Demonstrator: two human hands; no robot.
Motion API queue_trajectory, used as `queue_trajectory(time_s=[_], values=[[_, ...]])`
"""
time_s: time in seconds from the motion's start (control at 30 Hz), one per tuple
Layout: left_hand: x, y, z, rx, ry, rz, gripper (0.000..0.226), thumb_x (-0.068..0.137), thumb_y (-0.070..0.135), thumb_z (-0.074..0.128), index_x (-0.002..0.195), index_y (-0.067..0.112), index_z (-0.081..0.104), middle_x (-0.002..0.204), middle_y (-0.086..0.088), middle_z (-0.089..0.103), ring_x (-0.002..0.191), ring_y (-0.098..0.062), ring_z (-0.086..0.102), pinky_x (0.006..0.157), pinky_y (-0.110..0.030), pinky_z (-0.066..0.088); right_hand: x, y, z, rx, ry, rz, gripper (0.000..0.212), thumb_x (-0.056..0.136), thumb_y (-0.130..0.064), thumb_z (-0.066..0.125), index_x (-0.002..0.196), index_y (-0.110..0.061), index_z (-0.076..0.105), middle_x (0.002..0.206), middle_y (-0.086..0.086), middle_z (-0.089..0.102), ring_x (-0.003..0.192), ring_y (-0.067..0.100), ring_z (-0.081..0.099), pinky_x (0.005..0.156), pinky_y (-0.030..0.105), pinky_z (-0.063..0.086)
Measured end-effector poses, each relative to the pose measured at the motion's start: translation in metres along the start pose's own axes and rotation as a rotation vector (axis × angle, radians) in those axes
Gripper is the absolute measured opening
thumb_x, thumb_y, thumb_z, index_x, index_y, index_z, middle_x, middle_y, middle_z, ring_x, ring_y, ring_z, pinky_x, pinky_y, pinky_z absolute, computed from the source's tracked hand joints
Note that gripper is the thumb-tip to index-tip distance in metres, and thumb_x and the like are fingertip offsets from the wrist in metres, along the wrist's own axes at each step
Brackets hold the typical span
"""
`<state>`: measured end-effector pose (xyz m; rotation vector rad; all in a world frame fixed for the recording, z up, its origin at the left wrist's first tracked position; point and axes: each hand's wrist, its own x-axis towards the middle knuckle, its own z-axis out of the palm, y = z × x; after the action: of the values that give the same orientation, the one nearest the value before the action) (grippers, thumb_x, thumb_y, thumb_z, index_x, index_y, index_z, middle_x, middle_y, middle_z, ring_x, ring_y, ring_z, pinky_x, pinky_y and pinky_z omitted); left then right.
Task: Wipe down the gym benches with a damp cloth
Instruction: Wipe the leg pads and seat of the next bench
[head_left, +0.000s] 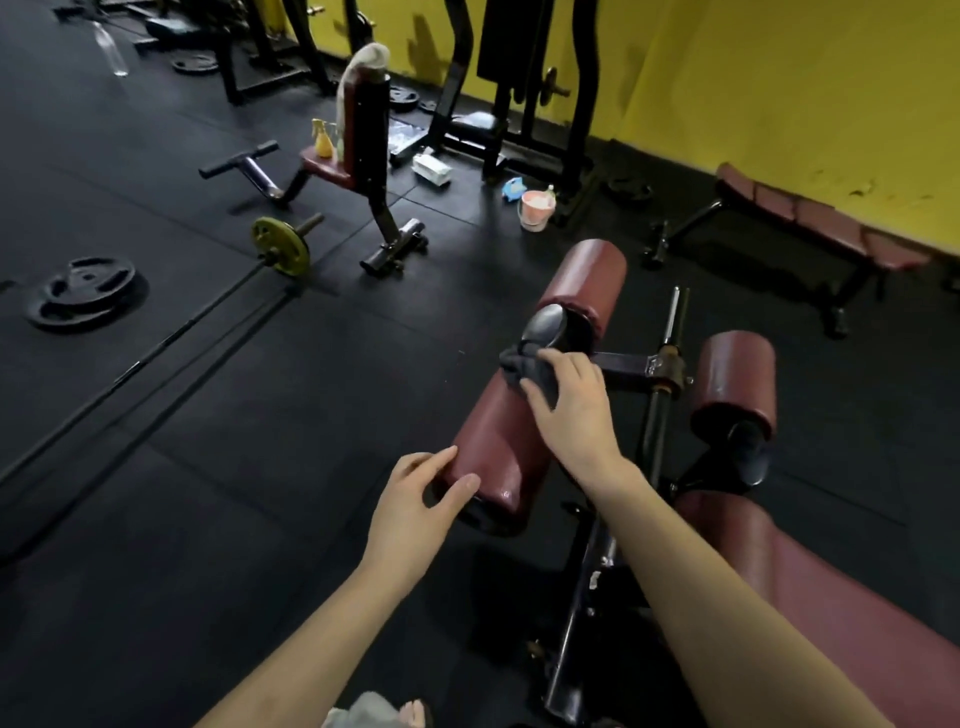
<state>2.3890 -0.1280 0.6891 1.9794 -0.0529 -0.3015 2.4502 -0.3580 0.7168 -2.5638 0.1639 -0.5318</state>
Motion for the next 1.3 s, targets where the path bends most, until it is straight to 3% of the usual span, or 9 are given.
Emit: queue_trajectory(time_s=[0.17, 0.27, 0.53, 0.73, 0.8, 0.9, 1.0, 1.1, 1.3], values=[[0.011, -0.002, 0.0, 0.004, -0.066, -0.077, 0.058, 0.094, 0.061, 0.058, 0.146, 0.035, 0.054, 0.13, 0.023, 0.051, 0.12, 0.0, 0.053, 0.1, -0.027, 0.043, -0.1, -0.023, -0.007, 0.104, 0.034, -0.134, 0.044, 0.097, -0.029, 0.074, 0.134, -0.008, 0.063, 0.126, 0.004, 0.063, 0.117, 0.022, 0.058, 0.106, 0.029, 0.044], [0.017, -0.008, -0.004, -0.135, -0.152, -0.182, 0.05, 0.1, 0.055, 0.052, 0.146, 0.034, 0.054, 0.135, 0.017, 0.059, 0.127, -0.003, 0.052, 0.103, -0.024, 0.038, -0.084, -0.026, -0.003, 0.077, -0.008, -0.193, 0.046, 0.097, -0.032, 0.073, 0.135, -0.009, 0.062, 0.125, 0.005, 0.061, 0.115, 0.024, 0.056, 0.105, 0.032, 0.045], [0.019, -0.012, -0.01, -0.313, -0.183, -0.272, 0.037, 0.102, 0.047, 0.057, 0.135, 0.033, 0.063, 0.125, 0.017, 0.07, 0.118, 0.001, 0.06, 0.105, -0.026, 0.042, 0.007, -0.008, -0.002, -0.017, 0.014, 0.075, 0.045, 0.098, -0.032, 0.07, 0.137, -0.013, 0.06, 0.125, 0.01, 0.058, 0.119, 0.032, 0.054, 0.107, 0.04, 0.043], [0.016, -0.01, -0.005, -0.366, -0.159, -0.282, 0.031, 0.103, 0.043, 0.055, 0.132, 0.034, 0.064, 0.121, 0.013, 0.072, 0.115, -0.003, 0.063, 0.087, -0.021, 0.044, -0.104, -0.042, -0.004, 0.047, -0.01, -0.188, 0.045, 0.095, -0.029, 0.075, 0.133, -0.008, 0.064, 0.119, 0.008, 0.061, 0.107, 0.024, 0.055, 0.099, 0.031, 0.046], [0.017, -0.012, -0.006, -0.359, -0.163, -0.282, 0.036, 0.102, 0.046, 0.056, 0.135, 0.033, 0.064, 0.123, 0.013, 0.071, 0.119, -0.004, 0.062, 0.094, -0.025, 0.044, -0.084, -0.033, -0.005, 0.028, -0.042, -0.223, 0.042, 0.095, -0.031, 0.074, 0.131, -0.01, 0.065, 0.115, 0.008, 0.06, 0.105, 0.026, 0.055, 0.099, 0.034, 0.046], [0.016, -0.014, -0.007, -0.349, -0.175, -0.275, 0.041, 0.101, 0.049, 0.058, 0.138, 0.032, 0.062, 0.128, 0.015, 0.069, 0.123, -0.002, 0.059, 0.106, -0.029, 0.04, -0.017, -0.018, 0.002, -0.034, 0.004, -0.075, 0.039, 0.095, -0.031, 0.072, 0.128, -0.012, 0.065, 0.113, 0.01, 0.059, 0.106, 0.033, 0.054, 0.099, 0.044, 0.046], [0.012, -0.012, -0.007, -0.355, -0.128, -0.251, 0.035, 0.102, 0.045, 0.058, 0.133, 0.031, 0.065, 0.126, 0.017, 0.068, 0.122, 0.0, 0.058, 0.104, -0.024, 0.039, 0.015, -0.013, 0.002, -0.072, 0.005, 0.043, 0.042, 0.097, -0.032, 0.072, 0.132, -0.011, 0.064, 0.119, 0.012, 0.059, 0.113, 0.035, 0.054, 0.103, 0.046, 0.046], [0.006, -0.013, -0.004, -0.383, -0.078, -0.223, 0.03, 0.104, 0.037, 0.056, 0.131, 0.031, 0.066, 0.123, 0.016, 0.07, 0.12, 0.001, 0.06, 0.095, -0.018, 0.042, -0.028, -0.032, 0.001, -0.087, -0.026, -0.112, 0.041, 0.095, -0.032, 0.073, 0.13, -0.013, 0.065, 0.119, 0.009, 0.06, 0.109, 0.031, 0.053, 0.102, 0.042, 0.045], [0.0, -0.012, -0.001, -0.365, -0.019, -0.189, 0.025, 0.106, 0.029, 0.054, 0.123, 0.039, 0.068, 0.118, 0.018, 0.071, 0.117, 0.003, 0.061, 0.1, -0.022, 0.046, -0.072, -0.03, -0.002, -0.043, -0.101, -0.315, 0.044, 0.095, -0.037, 0.069, 0.131, -0.012, 0.065, 0.115, 0.007, 0.058, 0.103, 0.028, 0.053, 0.097, 0.038, 0.047]])
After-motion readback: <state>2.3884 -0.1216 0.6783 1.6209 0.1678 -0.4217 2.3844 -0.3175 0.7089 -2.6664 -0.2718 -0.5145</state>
